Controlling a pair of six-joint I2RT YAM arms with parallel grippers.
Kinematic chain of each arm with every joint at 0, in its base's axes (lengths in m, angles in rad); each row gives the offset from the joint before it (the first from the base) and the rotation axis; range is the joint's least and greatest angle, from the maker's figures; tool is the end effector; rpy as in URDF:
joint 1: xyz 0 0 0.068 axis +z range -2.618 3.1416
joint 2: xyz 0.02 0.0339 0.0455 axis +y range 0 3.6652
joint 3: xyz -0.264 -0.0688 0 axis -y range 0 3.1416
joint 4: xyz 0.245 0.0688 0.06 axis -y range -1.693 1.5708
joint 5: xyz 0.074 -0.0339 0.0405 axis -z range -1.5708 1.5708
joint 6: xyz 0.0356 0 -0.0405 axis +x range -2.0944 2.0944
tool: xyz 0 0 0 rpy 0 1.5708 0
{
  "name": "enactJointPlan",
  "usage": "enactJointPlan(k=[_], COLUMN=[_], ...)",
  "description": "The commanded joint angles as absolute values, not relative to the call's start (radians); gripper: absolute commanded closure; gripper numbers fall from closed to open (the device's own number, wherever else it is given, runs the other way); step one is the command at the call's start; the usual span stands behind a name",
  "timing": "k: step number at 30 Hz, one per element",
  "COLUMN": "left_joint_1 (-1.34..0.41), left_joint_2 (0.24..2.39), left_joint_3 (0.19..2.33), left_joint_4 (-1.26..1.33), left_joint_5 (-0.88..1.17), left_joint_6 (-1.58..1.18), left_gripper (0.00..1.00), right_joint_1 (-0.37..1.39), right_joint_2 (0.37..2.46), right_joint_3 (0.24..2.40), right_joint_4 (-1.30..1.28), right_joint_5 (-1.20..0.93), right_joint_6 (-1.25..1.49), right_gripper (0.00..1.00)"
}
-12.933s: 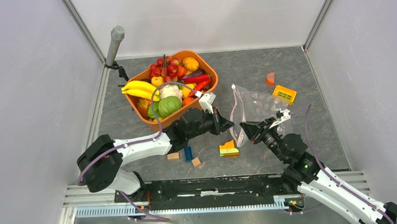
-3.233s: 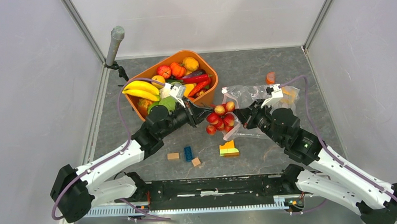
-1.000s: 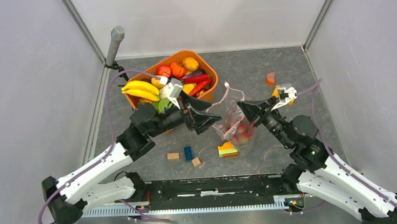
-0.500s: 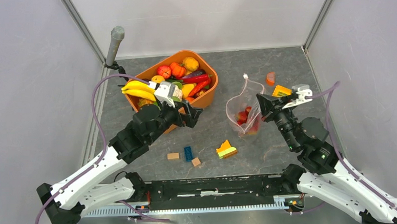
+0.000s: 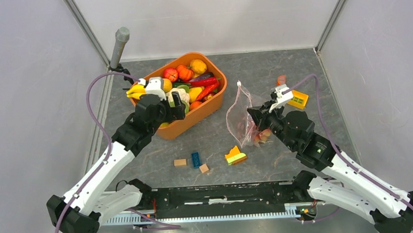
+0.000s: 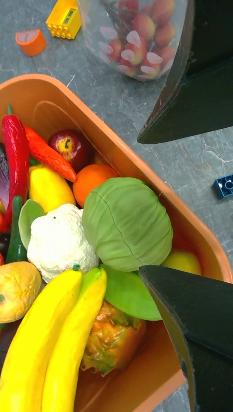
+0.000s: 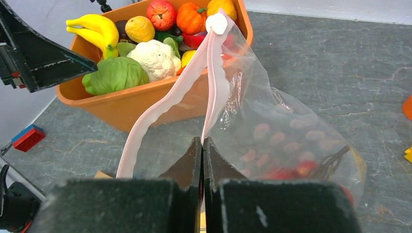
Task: Place the food in the zip-top bag and seal the zipper
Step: Pick up the fake vegetable from the bin.
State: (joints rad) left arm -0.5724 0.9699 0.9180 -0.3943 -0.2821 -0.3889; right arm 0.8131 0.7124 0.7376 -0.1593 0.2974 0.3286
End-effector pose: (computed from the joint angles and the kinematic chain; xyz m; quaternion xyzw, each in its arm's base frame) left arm 0.1870 -0.1087 0.3318 0.0021 0.8410 -0.1386 0.5230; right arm 0.1249 0.1168 0.3378 -0.0840 0.7462 0.2578 0.6079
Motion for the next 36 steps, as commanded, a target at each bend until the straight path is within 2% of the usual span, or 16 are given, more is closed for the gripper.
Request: enactJointPlan(k=[1, 20, 27, 36], left_joint_1=[-0.543, -0.528, -0.528, -0.528], left_joint_2=[0.988, 1.116, 1.1, 1.011], left_joint_3=[0.931, 0.869, 0.841, 0.814], left_joint_4=[-0.402, -0.339, -0.3, -0.27], left_joint_5=[-0.226, -0.299, -0.26, -0.227], left_joint_6=[-0.384, -0.389, -0.396, -0.391], left_gripper=[0.0, 0.02, 0.27, 0.69], right_joint_1=[0.812, 0.811, 0.812, 0.812], right_joint_2=[0.703, 0.681, 0.683, 0.679], right_joint_3=[0.732, 0.755, 0.756, 0.736], right_joint_4=[-0.135, -0.124, -0.118, -0.106], right_joint_5=[0.258, 0.217, 0.211, 0.211], right_joint_6=[0.363, 0.385, 0.39, 0.405], right_gripper=[1.0, 1.0, 1.0, 1.0])
